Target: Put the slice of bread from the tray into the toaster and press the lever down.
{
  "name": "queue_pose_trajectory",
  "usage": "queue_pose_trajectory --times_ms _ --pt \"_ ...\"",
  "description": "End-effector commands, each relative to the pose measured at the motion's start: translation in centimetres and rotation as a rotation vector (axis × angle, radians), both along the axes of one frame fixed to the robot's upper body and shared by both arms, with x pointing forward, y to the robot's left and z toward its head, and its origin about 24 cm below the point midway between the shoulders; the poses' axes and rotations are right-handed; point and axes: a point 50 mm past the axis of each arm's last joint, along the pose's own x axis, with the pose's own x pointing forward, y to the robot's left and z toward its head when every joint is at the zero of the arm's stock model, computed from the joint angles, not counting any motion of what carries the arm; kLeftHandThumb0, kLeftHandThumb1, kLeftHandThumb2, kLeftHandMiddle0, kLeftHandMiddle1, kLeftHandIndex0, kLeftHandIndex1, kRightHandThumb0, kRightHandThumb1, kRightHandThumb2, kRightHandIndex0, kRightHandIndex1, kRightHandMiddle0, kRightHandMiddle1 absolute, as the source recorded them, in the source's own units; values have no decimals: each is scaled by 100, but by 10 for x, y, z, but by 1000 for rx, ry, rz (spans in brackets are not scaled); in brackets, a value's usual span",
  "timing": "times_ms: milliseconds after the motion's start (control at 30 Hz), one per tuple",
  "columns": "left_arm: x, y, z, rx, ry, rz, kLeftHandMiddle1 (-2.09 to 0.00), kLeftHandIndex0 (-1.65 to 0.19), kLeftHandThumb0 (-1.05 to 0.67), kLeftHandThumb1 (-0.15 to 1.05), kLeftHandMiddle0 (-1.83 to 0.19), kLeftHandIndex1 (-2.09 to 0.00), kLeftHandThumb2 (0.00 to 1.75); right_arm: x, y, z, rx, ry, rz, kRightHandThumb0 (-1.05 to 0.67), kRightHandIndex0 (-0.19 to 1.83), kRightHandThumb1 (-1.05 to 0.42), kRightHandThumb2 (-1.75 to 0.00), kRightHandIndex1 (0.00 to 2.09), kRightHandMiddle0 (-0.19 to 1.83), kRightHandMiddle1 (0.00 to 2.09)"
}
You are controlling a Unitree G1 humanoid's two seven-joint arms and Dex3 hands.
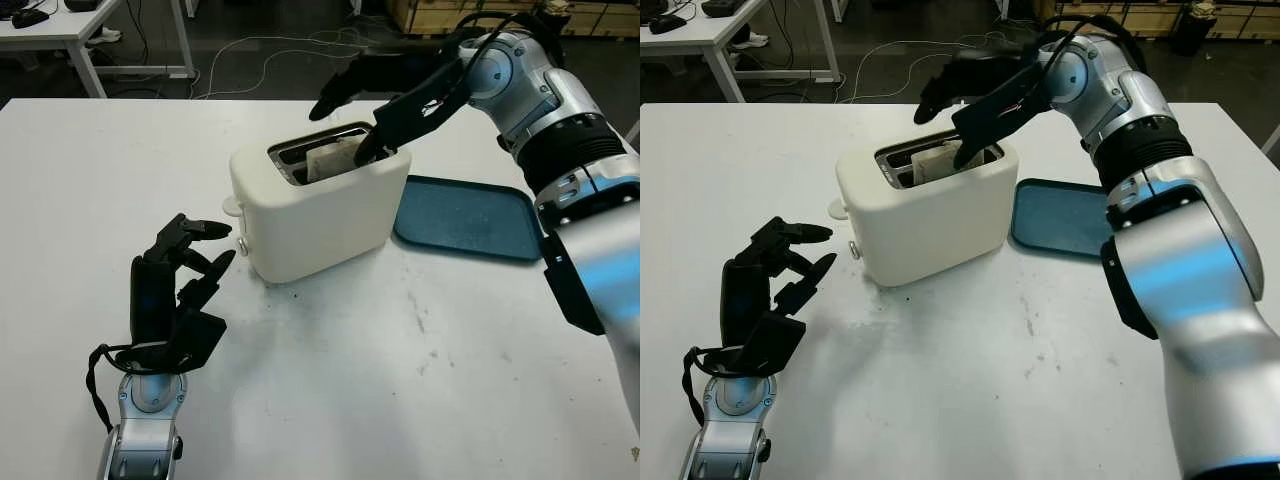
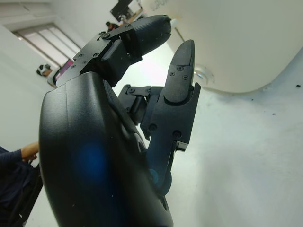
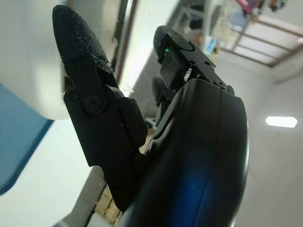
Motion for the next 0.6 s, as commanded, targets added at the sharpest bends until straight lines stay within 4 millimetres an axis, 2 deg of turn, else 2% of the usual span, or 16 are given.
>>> queue_pose_trajectory --times_ms 0,133,267,333,400,567 --pt "-1 1 1 15 -14 5 -163 -60 -23 92 -62 -97 16 -2 -9 5 105 -88 3 -78 7 -80 0 76 51 2" --pt "-1 4 4 18 -28 14 -161 -59 -21 92 -62 -96 16 -6 -25 13 223 -287 -30 -71 14 -83 -1 72 54 2" --pt "2 9 9 51 -57 25 -161 -61 -22 92 -63 -96 16 -17 -50 8 393 -479 -37 -54 54 -83 0 40 70 2" --pt "4 13 14 70 -75 31 -161 -61 -23 92 -64 -96 15 -23 -62 -4 472 -518 -45 -52 67 -84 0 28 75 2" --pt "6 16 20 83 -99 37 -161 -61 -23 92 -65 -95 14 -32 -72 -21 546 -523 -49 -56 82 -87 -1 26 82 4" --pt "13 21 35 145 -153 43 -158 -63 -23 92 -69 -92 12 -52 -98 -68 746 -437 -132 -59 92 -89 0 26 87 4"
